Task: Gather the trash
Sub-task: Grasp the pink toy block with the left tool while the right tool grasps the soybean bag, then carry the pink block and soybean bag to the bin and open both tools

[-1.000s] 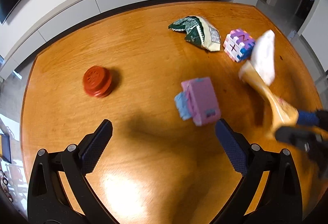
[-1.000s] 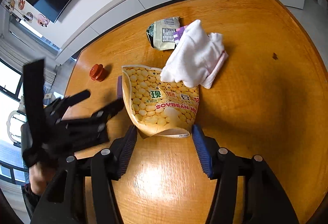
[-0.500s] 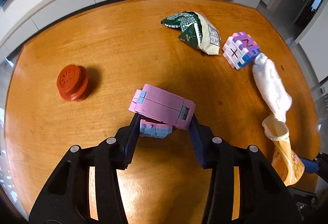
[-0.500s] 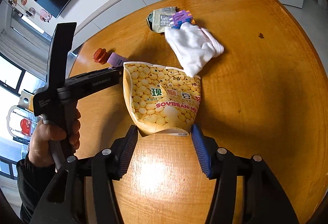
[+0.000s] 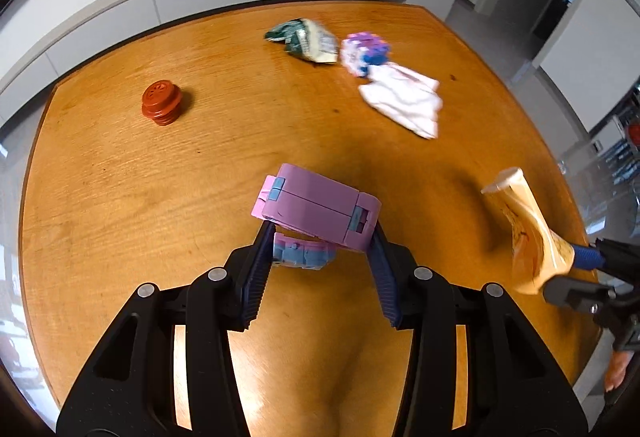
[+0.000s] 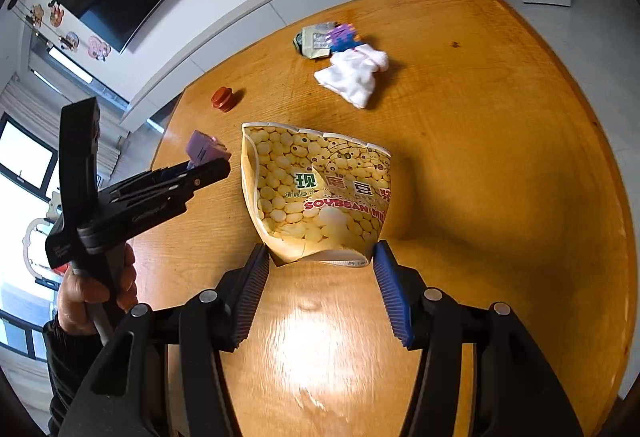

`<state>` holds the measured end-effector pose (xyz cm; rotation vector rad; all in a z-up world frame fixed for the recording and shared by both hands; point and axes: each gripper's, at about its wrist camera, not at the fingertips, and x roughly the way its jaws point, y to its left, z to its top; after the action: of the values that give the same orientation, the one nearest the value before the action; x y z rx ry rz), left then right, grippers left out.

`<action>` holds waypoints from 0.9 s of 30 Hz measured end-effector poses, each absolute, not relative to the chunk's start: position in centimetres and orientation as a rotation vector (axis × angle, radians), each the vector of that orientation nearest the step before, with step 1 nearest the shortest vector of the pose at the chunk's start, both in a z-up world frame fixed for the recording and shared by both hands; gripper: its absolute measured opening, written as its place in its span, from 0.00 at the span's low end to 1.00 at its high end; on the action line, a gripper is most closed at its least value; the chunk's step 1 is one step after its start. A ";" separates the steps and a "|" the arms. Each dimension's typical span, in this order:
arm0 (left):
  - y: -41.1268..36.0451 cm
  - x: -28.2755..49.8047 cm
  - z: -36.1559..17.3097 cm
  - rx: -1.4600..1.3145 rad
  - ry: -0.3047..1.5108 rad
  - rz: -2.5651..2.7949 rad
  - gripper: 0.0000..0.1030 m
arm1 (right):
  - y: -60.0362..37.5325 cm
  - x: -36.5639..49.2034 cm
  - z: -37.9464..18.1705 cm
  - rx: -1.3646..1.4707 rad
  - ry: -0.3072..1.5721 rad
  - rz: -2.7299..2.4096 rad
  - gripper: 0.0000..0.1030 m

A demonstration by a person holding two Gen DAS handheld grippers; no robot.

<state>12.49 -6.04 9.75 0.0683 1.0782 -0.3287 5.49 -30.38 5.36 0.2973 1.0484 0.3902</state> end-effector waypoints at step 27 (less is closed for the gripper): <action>-39.9 -15.3 12.8 0.413 0.972 -0.980 0.44 | -57.8 -29.0 4.5 0.608 0.801 -0.096 0.54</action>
<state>-15.29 -39.90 12.76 0.4133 0.9718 -0.9799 -28.95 -57.81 4.52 0.6082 0.8014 -0.0960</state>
